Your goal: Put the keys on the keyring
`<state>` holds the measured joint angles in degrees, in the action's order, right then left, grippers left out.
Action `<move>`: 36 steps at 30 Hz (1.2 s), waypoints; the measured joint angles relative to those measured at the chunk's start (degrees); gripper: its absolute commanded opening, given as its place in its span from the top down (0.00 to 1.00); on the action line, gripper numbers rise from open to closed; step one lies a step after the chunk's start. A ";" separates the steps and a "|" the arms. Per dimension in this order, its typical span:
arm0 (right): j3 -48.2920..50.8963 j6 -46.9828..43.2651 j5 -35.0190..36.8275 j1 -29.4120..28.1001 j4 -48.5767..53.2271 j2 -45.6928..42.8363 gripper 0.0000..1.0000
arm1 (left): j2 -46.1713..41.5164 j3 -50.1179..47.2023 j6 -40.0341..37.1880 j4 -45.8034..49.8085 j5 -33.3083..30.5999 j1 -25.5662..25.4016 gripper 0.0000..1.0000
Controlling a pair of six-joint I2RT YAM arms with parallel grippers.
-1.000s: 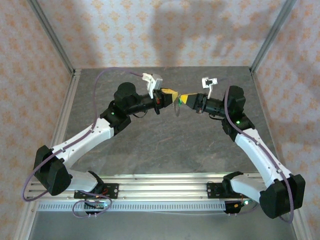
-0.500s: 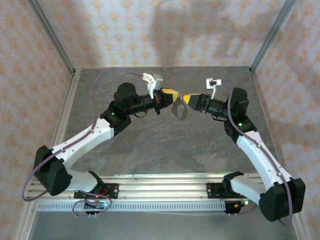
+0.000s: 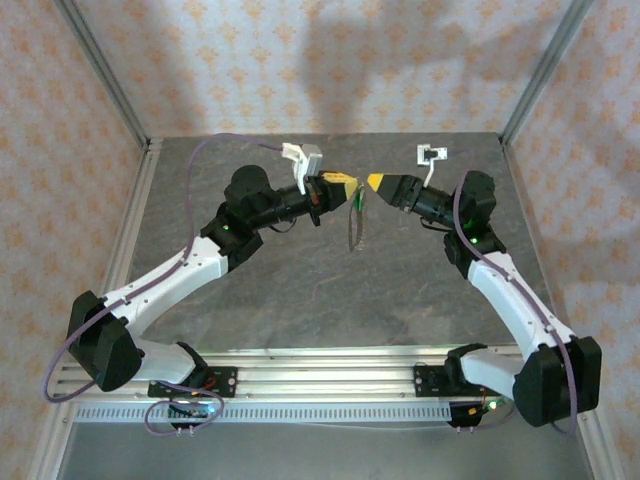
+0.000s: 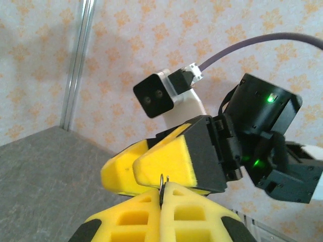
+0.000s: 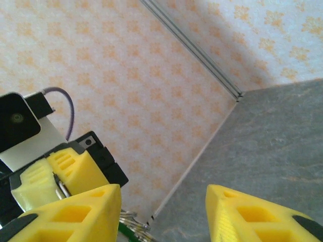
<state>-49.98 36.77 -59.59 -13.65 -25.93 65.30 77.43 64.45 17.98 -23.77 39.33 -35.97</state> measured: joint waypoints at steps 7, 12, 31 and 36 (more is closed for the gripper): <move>0.17 5.97 0.02 0.00 -9.62 1.18 0.54 | 1.03 -0.02 2.58 -3.76 -0.11 0.00 1.00; 0.17 8.68 0.04 -0.02 -14.12 1.18 0.55 | 2.14 -0.07 4.55 -5.51 -0.42 0.00 1.00; 0.81 10.21 0.17 -2.34 -17.70 2.27 0.74 | 3.61 -0.09 6.73 -8.68 -0.81 0.13 1.00; 0.87 10.19 0.48 -2.71 -18.60 2.86 0.74 | 3.63 -0.09 7.54 -8.70 -0.83 0.20 1.00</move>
<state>-49.10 46.96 -59.11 -16.36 -44.53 68.16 81.06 64.36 25.52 -32.47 38.50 -35.77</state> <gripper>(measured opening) 0.260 0.043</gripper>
